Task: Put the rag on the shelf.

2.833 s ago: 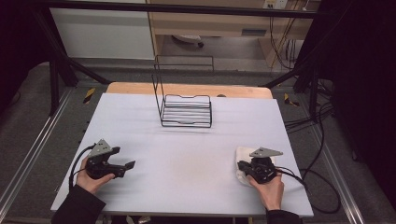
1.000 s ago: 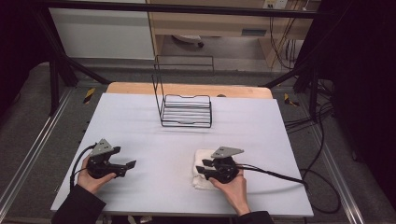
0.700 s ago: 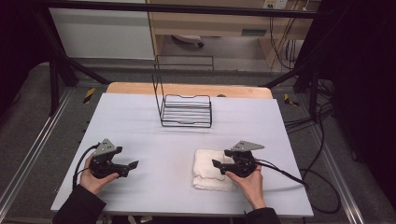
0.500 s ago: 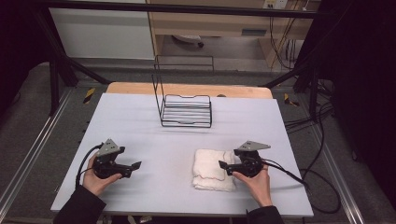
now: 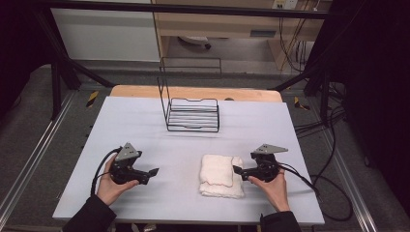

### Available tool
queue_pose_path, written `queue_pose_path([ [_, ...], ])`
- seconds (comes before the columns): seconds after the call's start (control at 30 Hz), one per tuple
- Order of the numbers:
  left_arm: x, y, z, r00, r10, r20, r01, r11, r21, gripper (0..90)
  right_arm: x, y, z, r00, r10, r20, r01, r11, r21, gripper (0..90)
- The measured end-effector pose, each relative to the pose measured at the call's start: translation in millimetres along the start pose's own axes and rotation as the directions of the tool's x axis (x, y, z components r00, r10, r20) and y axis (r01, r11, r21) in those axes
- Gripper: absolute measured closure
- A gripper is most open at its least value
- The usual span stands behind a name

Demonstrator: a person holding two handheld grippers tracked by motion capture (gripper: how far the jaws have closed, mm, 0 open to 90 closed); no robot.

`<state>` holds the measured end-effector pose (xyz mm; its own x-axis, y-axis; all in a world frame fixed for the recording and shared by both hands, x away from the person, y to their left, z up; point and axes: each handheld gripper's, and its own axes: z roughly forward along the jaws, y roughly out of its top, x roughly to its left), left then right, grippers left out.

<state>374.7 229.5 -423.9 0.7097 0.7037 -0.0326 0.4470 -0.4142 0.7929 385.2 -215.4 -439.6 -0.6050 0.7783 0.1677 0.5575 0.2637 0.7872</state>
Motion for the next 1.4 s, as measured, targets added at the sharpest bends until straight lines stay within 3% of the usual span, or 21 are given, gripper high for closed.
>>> queue_pose_path([
  [0.37, -29.3, 31.8, 26.4, 0.9976, 0.029, 0.062, -0.028, 0.9995, -0.013, 5.7, 0.0, -3.4, -5.0, 0.9996, -0.008, 0.027, 0.008, 1.0, -0.003, 2.7],
  [0.5, -36.9, 44.5, 38.6, 0.9974, 0.023, 0.068, -0.022, 0.9997, -0.008, 6.4, 0.9, -6.1, -5.9, 0.9991, -0.024, 0.036, 0.023, 1.0, 0.011, 3.6],
  [0.63, -44.1, 58.9, 49.6, 0.9975, 0.009, 0.07, -0.008, 0.9998, -0.017, 8.8, -0.7, -9.1, -5.7, 0.9993, -0.016, 0.035, 0.015, 1.0, 0.019, 4.5],
  [0.8, -53.4, 73.3, 67.8, 0.9978, 0.0, 0.067, 0.0, 1.0, 0.007, 12.3, 0.1, -9.8, -6.8, 0.9995, -0.005, 0.03, 0.005, 1.0, 0.017, 5.2],
  [1.17, -64.4, 81.4, 110.5, 0.9983, -0.031, 0.05, 0.027, 0.9959, 0.086, 27.5, 0.9, -10.9, -7.1, 0.9994, -0.01, 0.033, 0.009, 1.0, 0.02, 5.4],
  [1.4, -70.5, 82.9, 127.5, 0.9964, -0.067, 0.052, 0.061, 0.9932, 0.099, 37.9, 0.7, -11.4, -6.0, 0.9993, -0.018, 0.032, 0.017, 0.999, 0.032, 5.5],
])
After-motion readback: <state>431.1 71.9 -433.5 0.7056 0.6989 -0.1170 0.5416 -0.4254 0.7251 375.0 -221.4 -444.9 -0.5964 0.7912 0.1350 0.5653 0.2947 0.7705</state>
